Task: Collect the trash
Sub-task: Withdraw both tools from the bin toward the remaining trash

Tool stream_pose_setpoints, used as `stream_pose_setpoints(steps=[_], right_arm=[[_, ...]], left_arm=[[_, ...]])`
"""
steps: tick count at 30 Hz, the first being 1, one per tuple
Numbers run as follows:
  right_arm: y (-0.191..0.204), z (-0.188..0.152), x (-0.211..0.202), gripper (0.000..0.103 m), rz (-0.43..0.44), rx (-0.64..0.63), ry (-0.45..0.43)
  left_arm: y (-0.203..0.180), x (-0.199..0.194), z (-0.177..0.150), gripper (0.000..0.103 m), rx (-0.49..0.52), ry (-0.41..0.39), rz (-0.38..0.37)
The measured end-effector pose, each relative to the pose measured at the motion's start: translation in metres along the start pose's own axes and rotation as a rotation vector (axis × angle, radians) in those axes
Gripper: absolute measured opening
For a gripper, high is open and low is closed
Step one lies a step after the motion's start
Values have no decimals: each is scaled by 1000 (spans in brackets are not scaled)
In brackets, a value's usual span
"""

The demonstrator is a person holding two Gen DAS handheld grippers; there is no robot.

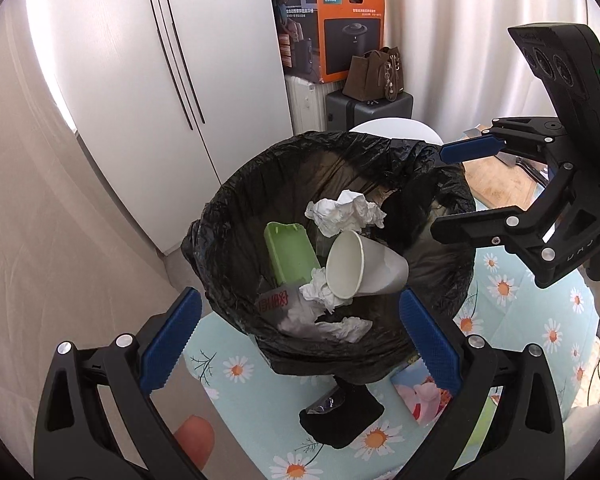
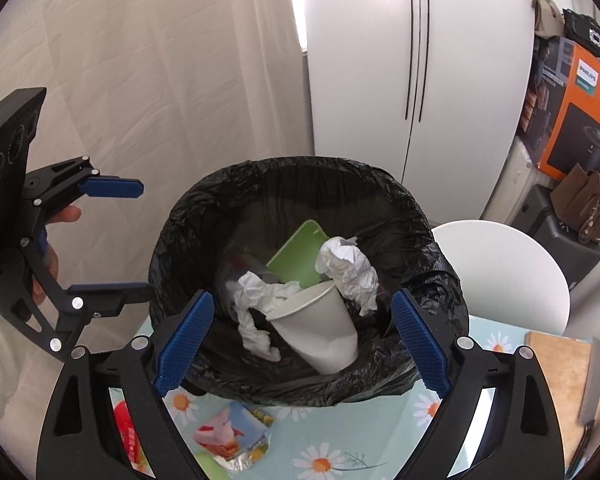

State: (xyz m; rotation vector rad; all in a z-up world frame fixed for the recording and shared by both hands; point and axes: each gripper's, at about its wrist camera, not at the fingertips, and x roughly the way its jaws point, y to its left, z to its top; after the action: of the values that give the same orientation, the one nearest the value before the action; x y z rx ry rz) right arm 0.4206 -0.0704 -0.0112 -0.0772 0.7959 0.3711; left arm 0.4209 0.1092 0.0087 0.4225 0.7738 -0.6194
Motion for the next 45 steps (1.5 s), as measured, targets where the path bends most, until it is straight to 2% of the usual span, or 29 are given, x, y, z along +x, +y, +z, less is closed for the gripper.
stream_pose_setpoints(steps=[9,16,27,32,37,45], right_arm=[[29,-26,-39,88,-27,4,-3],[55,-51,-60,88,-45,4,-8],[83,-93,-70,88,-80,23,51],[90,-105,-65,88,-68,11,89],[94,-114,-59,88,-39,-6,113],[93,-130,-45,88,39,-85,180]], left_arm=[[-14,-43,-39,97,-17,11,49],[-21,-67,-76,97,-48,41,35],[-40,-82,-126,97,-41,89,16],[-49,-83,-140,97,-47,101,5],[-56,-81,-151,97,-71,126,25],[-74,-80,-166,97,-181,172,52]])
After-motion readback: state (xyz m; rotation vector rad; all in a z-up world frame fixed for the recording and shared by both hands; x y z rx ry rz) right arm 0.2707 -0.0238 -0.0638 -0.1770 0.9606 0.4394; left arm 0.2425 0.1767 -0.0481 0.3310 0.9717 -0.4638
